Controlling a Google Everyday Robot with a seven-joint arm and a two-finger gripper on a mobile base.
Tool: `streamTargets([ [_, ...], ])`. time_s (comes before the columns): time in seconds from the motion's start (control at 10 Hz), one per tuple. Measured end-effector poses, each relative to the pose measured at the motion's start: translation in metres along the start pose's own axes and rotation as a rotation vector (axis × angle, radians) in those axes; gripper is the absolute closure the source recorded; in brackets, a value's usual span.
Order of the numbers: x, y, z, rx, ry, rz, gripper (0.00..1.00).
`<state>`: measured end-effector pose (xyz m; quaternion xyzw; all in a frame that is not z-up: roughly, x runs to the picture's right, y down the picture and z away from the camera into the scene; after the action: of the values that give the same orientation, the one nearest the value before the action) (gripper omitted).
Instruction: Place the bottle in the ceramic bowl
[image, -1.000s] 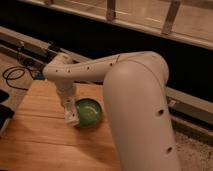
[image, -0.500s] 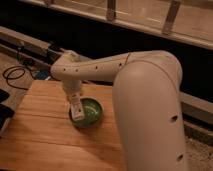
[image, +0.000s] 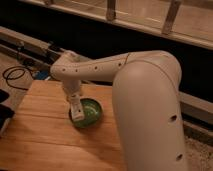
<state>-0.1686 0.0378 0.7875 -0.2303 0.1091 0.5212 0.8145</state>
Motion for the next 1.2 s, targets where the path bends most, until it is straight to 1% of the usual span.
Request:
streamTargets([
  [0.2,0.0002,-0.0015,0.0,0.001,0.0,0.002,0.43],
  [0.4,0.0002,-0.001,0.0002,0.001,0.0,0.001,0.26],
  [0.5,0.0001,-0.0004,0.0002,0.0,0.0,0.0,0.2],
  [1.2,0.0,0.0004,0.0001,0.0,0.0,-0.001,0.2],
])
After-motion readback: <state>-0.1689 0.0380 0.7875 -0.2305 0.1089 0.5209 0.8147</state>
